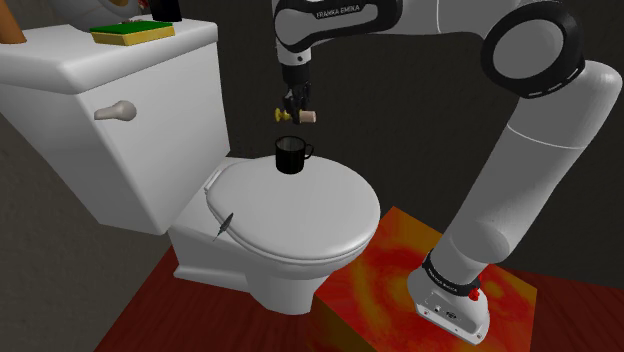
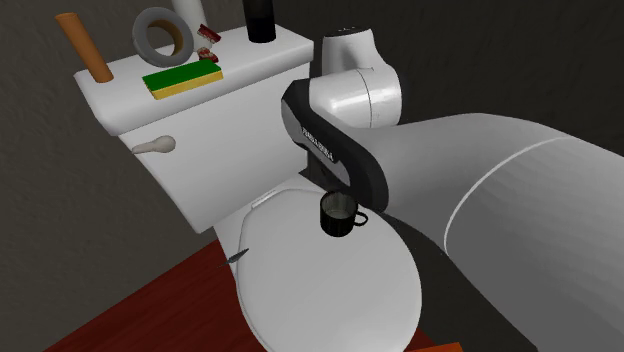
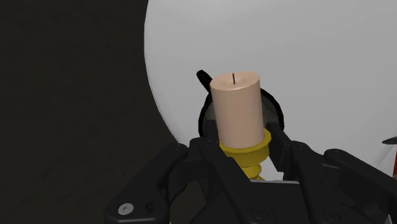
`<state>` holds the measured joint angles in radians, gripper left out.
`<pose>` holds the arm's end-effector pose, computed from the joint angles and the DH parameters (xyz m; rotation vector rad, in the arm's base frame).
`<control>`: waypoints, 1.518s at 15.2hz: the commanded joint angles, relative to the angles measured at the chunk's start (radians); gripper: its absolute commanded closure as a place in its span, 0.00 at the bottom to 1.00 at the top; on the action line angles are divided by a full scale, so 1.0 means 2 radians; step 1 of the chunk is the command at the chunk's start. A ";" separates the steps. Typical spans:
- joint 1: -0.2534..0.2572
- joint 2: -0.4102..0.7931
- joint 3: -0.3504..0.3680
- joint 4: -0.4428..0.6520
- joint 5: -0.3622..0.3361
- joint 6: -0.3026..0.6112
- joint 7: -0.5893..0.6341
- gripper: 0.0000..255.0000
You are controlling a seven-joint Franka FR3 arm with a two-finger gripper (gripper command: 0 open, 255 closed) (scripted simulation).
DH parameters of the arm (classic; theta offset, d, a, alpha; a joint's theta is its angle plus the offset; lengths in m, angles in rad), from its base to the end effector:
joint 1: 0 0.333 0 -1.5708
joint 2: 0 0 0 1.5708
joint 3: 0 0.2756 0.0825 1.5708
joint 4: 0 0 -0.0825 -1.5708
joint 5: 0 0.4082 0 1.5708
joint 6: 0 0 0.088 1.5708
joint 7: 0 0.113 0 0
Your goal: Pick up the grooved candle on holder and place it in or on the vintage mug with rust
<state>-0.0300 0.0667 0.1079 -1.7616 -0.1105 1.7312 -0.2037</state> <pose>0.5923 0.0344 0.4580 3.0077 0.4617 -0.1565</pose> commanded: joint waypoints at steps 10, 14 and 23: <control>-0.002 0.008 -0.002 -0.063 -0.003 0.070 0.004 1.00; -0.002 0.011 -0.002 -0.072 -0.004 0.083 0.006 1.00; -0.002 0.011 -0.002 -0.072 -0.004 0.083 0.006 0.00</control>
<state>-0.0340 0.0885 0.1040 -1.9056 -0.1179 1.8962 -0.1925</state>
